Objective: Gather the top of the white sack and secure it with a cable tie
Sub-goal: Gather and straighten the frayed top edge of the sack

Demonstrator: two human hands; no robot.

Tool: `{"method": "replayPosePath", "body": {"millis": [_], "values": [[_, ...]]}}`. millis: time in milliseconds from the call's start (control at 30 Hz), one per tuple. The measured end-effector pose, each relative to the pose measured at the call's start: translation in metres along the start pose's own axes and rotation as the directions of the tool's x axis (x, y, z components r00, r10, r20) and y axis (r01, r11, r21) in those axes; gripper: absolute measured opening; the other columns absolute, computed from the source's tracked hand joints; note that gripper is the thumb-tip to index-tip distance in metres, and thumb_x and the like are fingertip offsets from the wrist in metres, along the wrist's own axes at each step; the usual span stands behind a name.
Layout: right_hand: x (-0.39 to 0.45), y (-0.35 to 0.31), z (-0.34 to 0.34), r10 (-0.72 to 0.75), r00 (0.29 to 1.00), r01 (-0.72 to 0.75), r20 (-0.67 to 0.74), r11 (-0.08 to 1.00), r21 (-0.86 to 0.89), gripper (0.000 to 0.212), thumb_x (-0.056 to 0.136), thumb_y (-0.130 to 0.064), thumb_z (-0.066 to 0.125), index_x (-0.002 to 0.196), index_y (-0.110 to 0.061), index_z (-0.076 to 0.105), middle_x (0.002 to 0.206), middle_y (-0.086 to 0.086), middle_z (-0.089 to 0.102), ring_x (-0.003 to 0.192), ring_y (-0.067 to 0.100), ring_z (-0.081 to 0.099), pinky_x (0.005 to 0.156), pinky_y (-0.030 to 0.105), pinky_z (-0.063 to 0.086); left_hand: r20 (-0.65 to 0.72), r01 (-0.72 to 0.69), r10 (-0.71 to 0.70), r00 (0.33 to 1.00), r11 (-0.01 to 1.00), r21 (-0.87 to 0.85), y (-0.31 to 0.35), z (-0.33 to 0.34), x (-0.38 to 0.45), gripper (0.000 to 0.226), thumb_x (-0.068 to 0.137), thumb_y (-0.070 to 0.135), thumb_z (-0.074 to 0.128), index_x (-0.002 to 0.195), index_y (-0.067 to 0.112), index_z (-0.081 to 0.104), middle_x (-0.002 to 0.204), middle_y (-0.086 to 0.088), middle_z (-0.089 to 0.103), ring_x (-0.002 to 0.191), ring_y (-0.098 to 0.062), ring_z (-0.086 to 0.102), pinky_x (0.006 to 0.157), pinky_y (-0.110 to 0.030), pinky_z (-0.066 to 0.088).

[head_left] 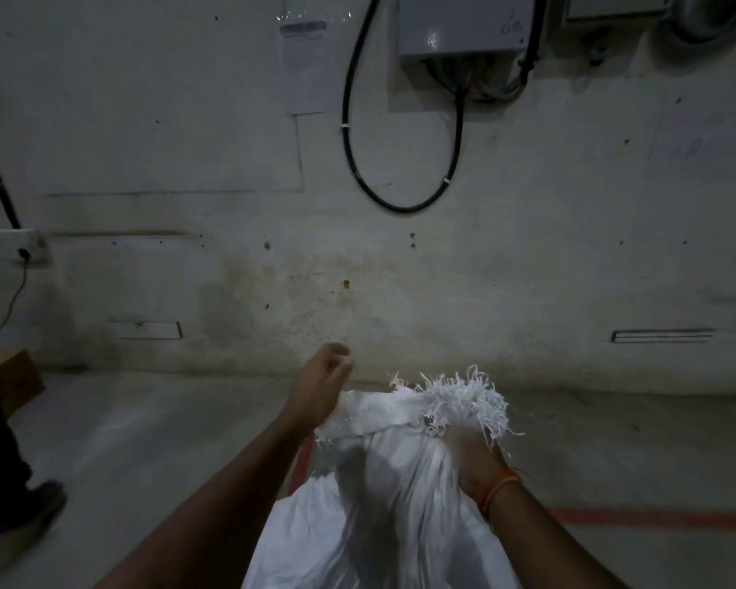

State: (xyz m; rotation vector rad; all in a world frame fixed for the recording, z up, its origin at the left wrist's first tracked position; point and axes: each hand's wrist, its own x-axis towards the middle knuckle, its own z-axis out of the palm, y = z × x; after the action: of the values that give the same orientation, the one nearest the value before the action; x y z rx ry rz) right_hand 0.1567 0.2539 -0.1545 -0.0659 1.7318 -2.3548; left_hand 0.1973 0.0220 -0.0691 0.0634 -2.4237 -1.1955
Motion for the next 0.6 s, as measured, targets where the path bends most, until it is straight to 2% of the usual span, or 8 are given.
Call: {"method": "replayPosePath", "body": {"millis": [100,167,233,333,433,500,567,600], "values": [[-0.006,-0.001,0.003,-0.013,0.999,0.013,-0.036,1.000,0.012,0.018,0.088,0.002,0.065,0.103,0.000,0.073,0.094,0.016,0.078,0.090,0.029,0.075,0.075,0.039,0.062,0.008,0.390,-0.392,0.920,0.911,-0.134,-0.007,-0.015,-0.019,0.023,0.104,0.025,0.048,0.091,0.013,0.063,0.090,-0.009,0.064,0.082,-0.023,0.060,0.073,-0.034,0.048],[-0.008,-0.001,0.006,-0.019,1.000,0.019,-0.022,1.000,0.000,0.016,0.089,0.006,0.060,0.098,0.000,0.073,0.077,0.005,0.079,0.074,0.019,0.076,0.061,0.027,0.060,0.268,0.685,-0.632,0.727,0.690,-0.232,-0.012,-0.022,-0.033,0.025,0.102,0.028,0.053,0.084,0.012,0.061,0.085,-0.010,0.060,0.075,-0.022,0.057,0.069,-0.033,0.048],[-0.008,0.001,0.010,0.000,0.999,0.000,-0.037,1.000,-0.024,0.015,0.090,0.003,0.060,0.099,0.005,0.072,0.080,0.011,0.077,0.083,0.029,0.075,0.072,0.035,0.061,0.505,0.791,-0.619,0.602,0.553,-0.264,-0.012,-0.023,-0.045,0.016,0.093,0.026,0.065,0.094,0.011,0.060,0.092,-0.011,0.060,0.080,-0.024,0.060,0.077,-0.036,0.055],[-0.007,0.002,0.014,-0.015,1.000,0.015,-0.026,1.000,-0.012,0.022,0.088,0.002,0.064,0.108,0.003,0.072,0.109,0.023,0.073,0.105,0.040,0.068,0.095,0.048,0.053,0.589,0.783,-0.522,0.618,0.476,-0.400,-0.018,-0.013,-0.043,0.020,0.099,0.026,0.056,0.087,0.009,0.056,0.086,-0.010,0.056,0.069,-0.018,0.060,0.054,-0.025,0.056],[-0.011,-0.001,0.013,-0.023,1.000,0.023,0.005,1.000,-0.014,0.018,0.088,0.004,0.064,0.100,-0.007,0.073,0.101,0.014,0.075,0.095,0.031,0.069,0.089,0.041,0.054,0.647,0.743,-0.372,0.666,0.412,-0.527,-0.019,-0.004,-0.030,0.019,0.093,0.016,0.063,0.097,-0.002,0.063,0.079,-0.013,0.063,0.060,-0.012,0.064,0.052,-0.021,0.055],[-0.015,-0.004,0.008,-0.029,0.999,0.030,0.029,1.000,-0.008,0.019,0.089,0.003,0.062,0.095,-0.011,0.074,0.090,0.004,0.079,0.089,0.022,0.072,0.090,0.039,0.054,0.590,0.742,-0.456,0.666,0.326,-0.586,-0.017,-0.002,-0.022,0.020,0.092,0.014,0.067,0.106,-0.001,0.064,0.073,-0.009,0.069,0.052,-0.010,0.064,0.047,-0.017,0.053],[-0.018,-0.004,0.000,-0.011,0.999,0.011,0.048,1.000,-0.004,0.020,0.089,0.003,0.062,0.086,-0.011,0.076,0.079,0.000,0.080,0.076,0.015,0.075,0.084,0.036,0.057,0.530,0.729,-0.513,0.676,0.355,-0.586,-0.006,-0.001,-0.011,0.009,0.098,0.007,0.056,0.090,0.004,0.061,0.062,-0.003,0.059,0.035,-0.005,0.052,0.033,-0.011,0.040],[-0.019,-0.003,-0.002,-0.001,0.999,0.001,0.048,1.000,-0.001,0.020,0.087,0.001,0.064,0.079,-0.010,0.078,0.076,0.001,0.079,0.071,0.014,0.075,0.081,0.036,0.058,0.477,0.728,-0.563,0.675,0.405,-0.553,0.000,-0.003,-0.008,0.019,0.099,0.006,0.050,0.082,0.009,0.055,0.062,-0.002,0.050,0.030,-0.002,0.045,0.028,-0.010,0.032]]}}
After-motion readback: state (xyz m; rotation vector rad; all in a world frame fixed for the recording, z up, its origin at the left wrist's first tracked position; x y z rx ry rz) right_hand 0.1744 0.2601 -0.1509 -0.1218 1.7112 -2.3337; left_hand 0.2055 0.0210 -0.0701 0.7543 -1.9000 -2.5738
